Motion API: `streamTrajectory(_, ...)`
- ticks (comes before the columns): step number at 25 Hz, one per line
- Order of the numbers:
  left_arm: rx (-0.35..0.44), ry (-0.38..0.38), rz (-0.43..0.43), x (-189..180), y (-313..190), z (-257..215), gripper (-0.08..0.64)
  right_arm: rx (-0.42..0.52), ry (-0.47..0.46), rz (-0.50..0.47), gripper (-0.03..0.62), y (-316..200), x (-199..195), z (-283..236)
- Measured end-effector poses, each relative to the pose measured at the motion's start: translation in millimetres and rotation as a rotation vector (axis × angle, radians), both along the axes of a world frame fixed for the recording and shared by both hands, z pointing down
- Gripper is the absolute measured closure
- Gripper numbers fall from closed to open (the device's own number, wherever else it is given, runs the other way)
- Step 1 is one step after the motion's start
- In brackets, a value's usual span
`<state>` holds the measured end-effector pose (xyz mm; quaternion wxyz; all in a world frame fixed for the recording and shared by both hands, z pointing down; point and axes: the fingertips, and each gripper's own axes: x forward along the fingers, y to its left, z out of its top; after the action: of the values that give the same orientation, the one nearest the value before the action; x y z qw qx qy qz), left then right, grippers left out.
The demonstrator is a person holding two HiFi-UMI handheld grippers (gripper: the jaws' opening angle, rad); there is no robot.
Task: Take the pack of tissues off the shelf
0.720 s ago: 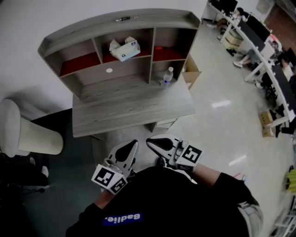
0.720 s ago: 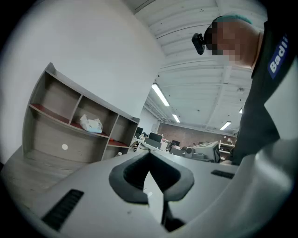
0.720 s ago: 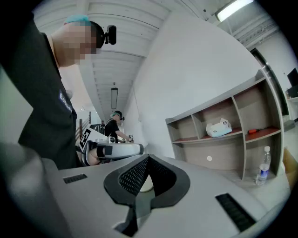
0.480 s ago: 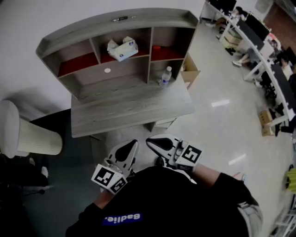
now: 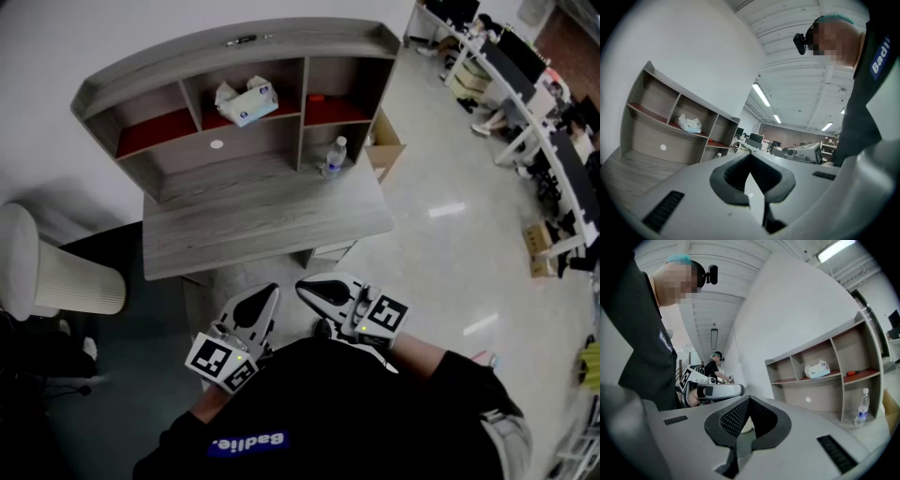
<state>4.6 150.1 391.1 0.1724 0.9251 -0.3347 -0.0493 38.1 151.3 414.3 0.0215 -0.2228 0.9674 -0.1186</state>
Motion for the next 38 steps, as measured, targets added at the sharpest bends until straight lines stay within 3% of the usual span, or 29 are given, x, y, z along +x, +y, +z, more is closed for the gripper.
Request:
streamTrajectory(26,0.009,-0.041,-0.125,50,-28,3,0.561,0.01,-0.015,-0.115,0.561,-39,43,9)
streamTrajectory(38,0.0,-0.021,-0.123,-9,-84,7,0.561,-0.036,0.01,-0.074,0.561,-98,-4,16)
